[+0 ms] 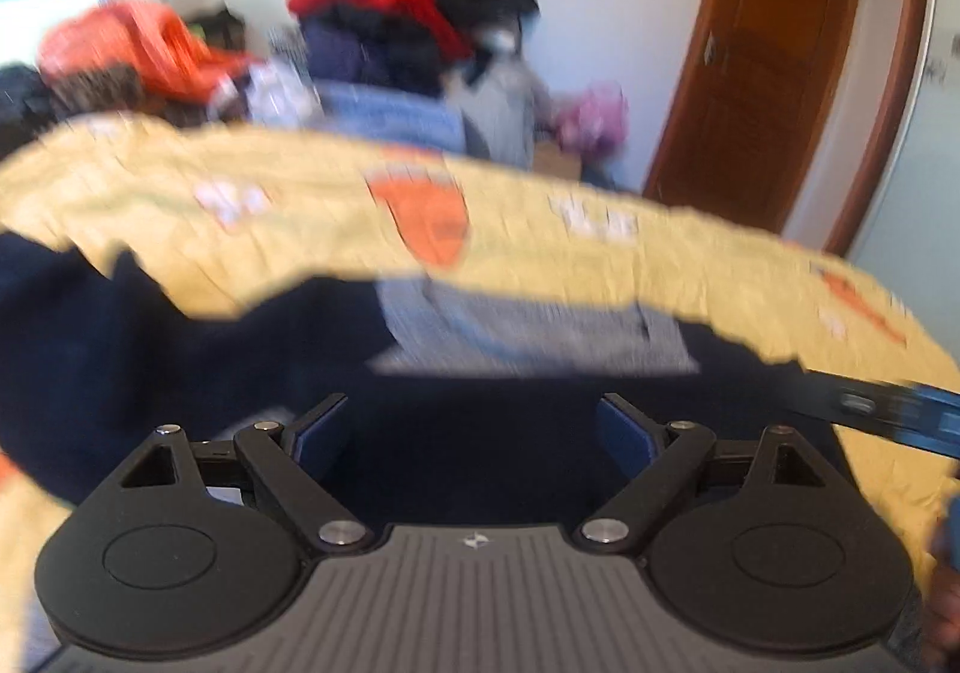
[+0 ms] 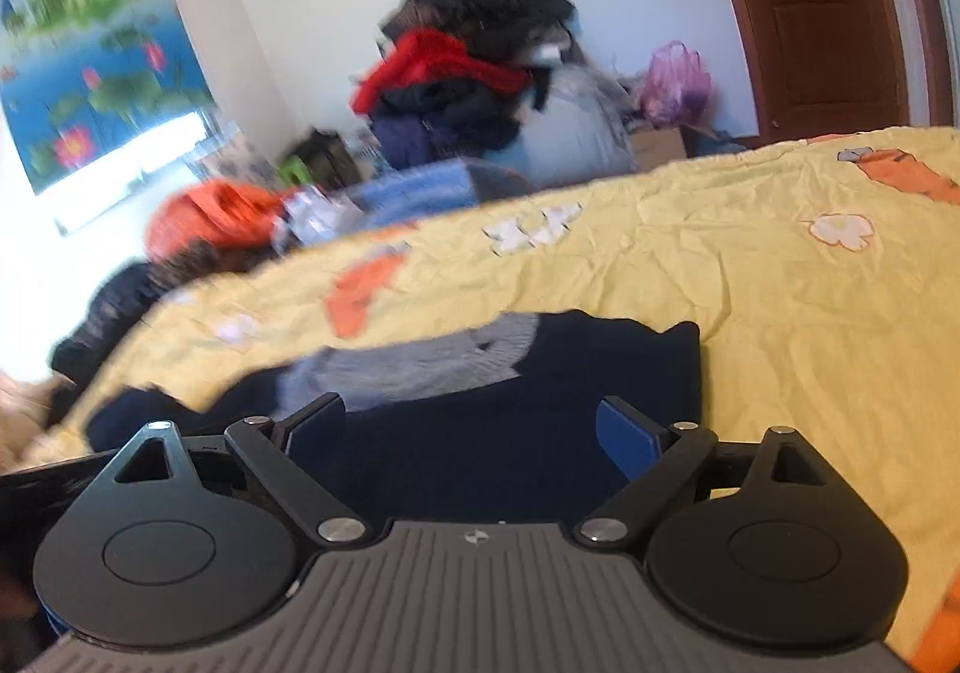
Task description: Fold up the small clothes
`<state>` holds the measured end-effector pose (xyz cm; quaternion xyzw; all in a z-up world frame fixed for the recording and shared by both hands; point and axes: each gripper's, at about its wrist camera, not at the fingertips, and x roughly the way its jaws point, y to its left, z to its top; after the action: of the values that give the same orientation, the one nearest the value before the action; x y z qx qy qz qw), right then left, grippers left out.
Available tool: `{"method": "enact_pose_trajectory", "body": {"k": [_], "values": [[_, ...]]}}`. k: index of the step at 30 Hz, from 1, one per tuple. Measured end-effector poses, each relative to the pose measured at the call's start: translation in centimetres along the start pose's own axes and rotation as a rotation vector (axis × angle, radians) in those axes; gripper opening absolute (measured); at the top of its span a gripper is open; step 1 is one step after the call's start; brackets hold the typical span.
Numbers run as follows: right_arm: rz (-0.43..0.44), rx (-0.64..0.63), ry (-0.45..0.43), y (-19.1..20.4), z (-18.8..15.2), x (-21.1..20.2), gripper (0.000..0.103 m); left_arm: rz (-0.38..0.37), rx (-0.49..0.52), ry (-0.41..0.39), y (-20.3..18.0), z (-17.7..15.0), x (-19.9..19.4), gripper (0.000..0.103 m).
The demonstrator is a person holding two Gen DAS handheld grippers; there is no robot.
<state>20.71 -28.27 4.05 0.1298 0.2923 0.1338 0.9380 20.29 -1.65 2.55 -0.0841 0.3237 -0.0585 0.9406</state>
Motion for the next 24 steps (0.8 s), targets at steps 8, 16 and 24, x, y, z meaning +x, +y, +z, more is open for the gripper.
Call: {"method": "enact_pose_trajectory", "body": {"k": [8,16,24], "values": [[-0.125,-0.135,0.066,-0.6,-2.9,4.5,0.089,-0.036,0.09,0.051,1.0,-2.1,1.5,0.089],[-0.157,-0.209,0.087,0.6,-3.2,4.8,0.1,-0.134,-0.065,-0.128,5.7,-1.8,-5.1,0.09],[-0.088,-0.126,0.059,-0.6,-2.9,4.2,0.102,0.176,-0.714,-0.275,29.6,1.8,-9.0,0.098]]}}
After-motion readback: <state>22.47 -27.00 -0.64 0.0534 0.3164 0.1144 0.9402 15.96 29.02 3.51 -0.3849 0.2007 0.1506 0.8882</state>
